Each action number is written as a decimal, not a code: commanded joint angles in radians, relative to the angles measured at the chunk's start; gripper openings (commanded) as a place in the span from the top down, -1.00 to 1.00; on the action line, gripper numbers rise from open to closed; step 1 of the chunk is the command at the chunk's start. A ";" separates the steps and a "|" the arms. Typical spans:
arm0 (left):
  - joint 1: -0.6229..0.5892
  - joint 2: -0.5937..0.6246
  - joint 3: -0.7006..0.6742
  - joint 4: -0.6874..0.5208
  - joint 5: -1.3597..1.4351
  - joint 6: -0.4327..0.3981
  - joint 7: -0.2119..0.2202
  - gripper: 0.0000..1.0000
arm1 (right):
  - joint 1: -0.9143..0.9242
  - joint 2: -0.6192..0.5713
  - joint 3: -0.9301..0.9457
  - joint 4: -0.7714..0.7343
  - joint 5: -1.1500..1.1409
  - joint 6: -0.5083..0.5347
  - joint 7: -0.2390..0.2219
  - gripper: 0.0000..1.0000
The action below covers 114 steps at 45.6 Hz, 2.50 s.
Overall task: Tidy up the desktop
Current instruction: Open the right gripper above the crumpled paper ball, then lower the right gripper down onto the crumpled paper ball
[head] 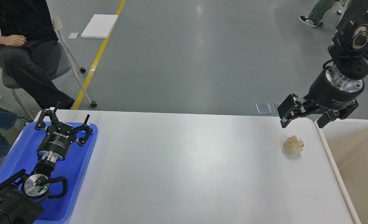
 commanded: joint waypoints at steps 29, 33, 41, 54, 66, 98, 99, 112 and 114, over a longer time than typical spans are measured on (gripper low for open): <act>0.000 0.000 0.000 0.000 0.000 0.002 0.000 -0.98 | -0.230 0.027 0.087 -0.169 -0.017 -0.228 0.001 -1.00; 0.000 0.000 0.000 0.000 0.000 0.002 0.000 -0.98 | -0.271 0.030 0.090 -0.215 -0.017 -0.238 0.001 -1.00; 0.000 0.000 0.000 0.000 0.000 0.002 0.000 -0.98 | -0.287 0.026 0.094 -0.228 -0.003 -0.242 0.001 -1.00; 0.000 0.000 0.000 0.000 0.000 0.002 0.000 -0.98 | -0.428 0.056 0.091 -0.387 -0.017 -0.308 0.001 -1.00; 0.000 0.000 0.000 0.000 0.000 0.000 0.000 -0.98 | -0.483 0.079 0.139 -0.450 -0.018 -0.308 -0.005 -1.00; 0.000 0.000 0.000 0.002 0.000 0.002 -0.002 -0.98 | -0.719 0.135 0.177 -0.514 -0.141 -0.523 -0.002 -1.00; 0.000 0.000 0.000 0.002 0.000 0.002 -0.002 -0.98 | -0.730 0.135 0.177 -0.514 -0.153 -0.540 -0.002 -1.00; 0.000 0.000 0.000 0.000 0.000 0.002 -0.002 -0.98 | -0.825 0.138 0.183 -0.517 -0.339 -0.649 0.006 -1.00; 0.000 0.000 0.000 0.000 0.000 0.002 -0.002 -0.98 | -0.850 0.138 0.185 -0.524 -0.345 -0.673 0.006 -1.00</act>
